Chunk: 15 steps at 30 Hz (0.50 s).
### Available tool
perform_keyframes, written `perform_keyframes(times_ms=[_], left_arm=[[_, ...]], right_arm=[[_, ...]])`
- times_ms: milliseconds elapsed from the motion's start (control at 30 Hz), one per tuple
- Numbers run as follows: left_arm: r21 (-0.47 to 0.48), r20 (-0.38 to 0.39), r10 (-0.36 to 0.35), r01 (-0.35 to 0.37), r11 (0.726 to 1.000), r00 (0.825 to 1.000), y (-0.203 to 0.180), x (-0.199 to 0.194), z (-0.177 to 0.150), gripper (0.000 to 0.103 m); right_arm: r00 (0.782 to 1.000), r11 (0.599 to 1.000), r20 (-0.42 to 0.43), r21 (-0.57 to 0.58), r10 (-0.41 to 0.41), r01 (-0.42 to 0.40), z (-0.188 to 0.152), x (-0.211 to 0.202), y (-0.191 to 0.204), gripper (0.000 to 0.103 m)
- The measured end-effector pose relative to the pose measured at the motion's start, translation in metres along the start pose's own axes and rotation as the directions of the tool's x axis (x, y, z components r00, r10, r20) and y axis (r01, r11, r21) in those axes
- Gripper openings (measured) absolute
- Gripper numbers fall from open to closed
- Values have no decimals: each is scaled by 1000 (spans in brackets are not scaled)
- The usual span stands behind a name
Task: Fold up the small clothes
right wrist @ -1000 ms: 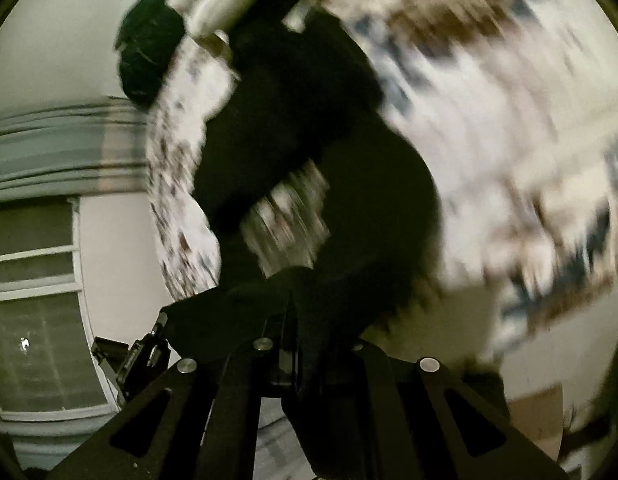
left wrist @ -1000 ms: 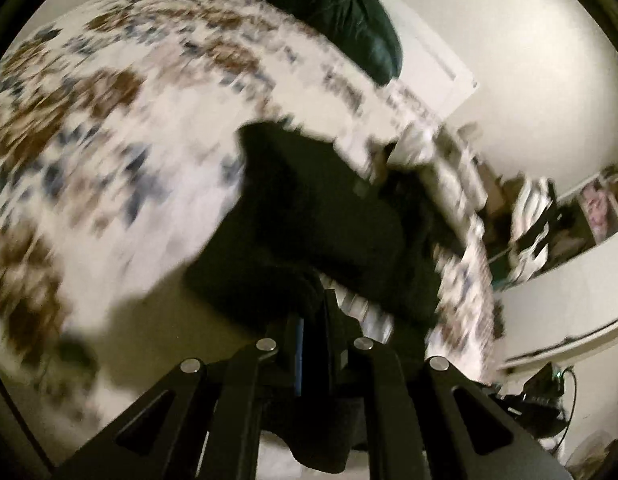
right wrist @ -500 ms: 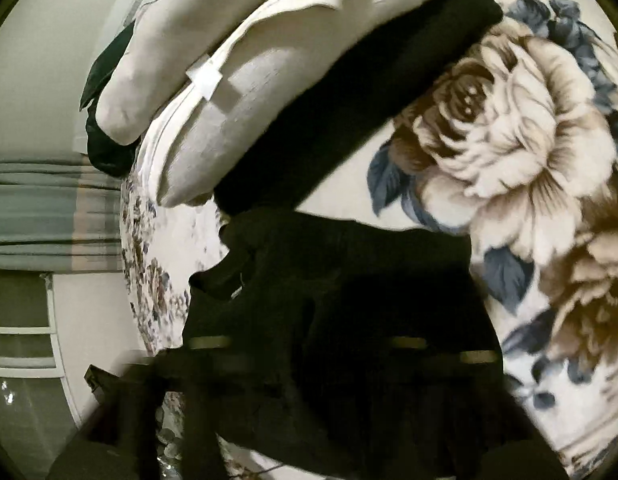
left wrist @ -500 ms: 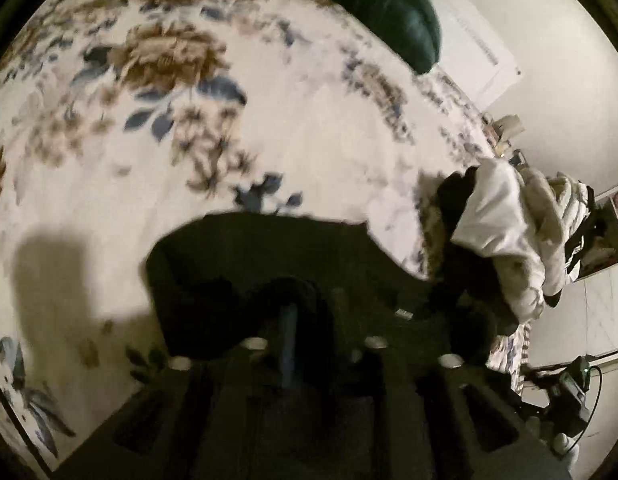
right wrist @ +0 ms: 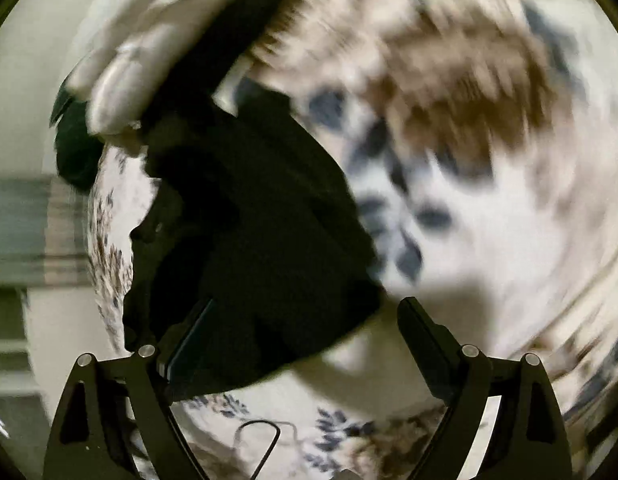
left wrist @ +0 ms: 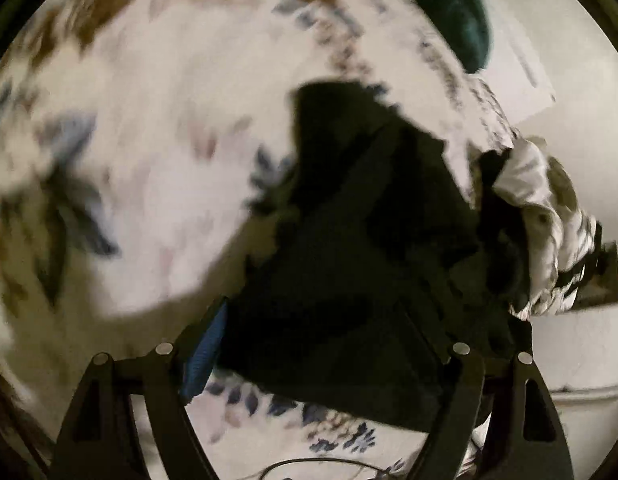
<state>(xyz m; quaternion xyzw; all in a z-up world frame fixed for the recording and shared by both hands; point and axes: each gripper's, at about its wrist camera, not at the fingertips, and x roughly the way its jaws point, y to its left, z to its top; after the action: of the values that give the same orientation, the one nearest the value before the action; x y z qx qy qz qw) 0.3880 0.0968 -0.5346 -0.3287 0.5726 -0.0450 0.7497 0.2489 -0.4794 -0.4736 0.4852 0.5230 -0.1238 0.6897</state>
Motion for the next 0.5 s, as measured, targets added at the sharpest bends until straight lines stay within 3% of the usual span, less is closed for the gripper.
perform_keyframes(times_ms=[200,267,300,333,433,500], left_arm=[[-114,33,-12,15,993,999,5,30,10,80],[-104,76,-14,22,994,997,1,30,11,70],[-88,97,-11,20,996,995,-1,28,10,37],[-58,106,-5,11,998,994,-5,25,9,13],[-11,142,-3,5,1000,990,-11,13,2,10],[18,164,-6,3,1000,986,-11,3,-1,9]], right_arm=[[983,973,0,139,185,-184,3,54,-17,92],[978,962,36,180,203,-206,5,64,-18,87],[979,959,52,195,198,-204,5,67,-18,71],[981,960,57,200,188,-195,5,68,-17,44],[983,965,61,192,171,-179,-2,69,-11,28],[985,970,55,176,163,-170,-7,65,-8,24]])
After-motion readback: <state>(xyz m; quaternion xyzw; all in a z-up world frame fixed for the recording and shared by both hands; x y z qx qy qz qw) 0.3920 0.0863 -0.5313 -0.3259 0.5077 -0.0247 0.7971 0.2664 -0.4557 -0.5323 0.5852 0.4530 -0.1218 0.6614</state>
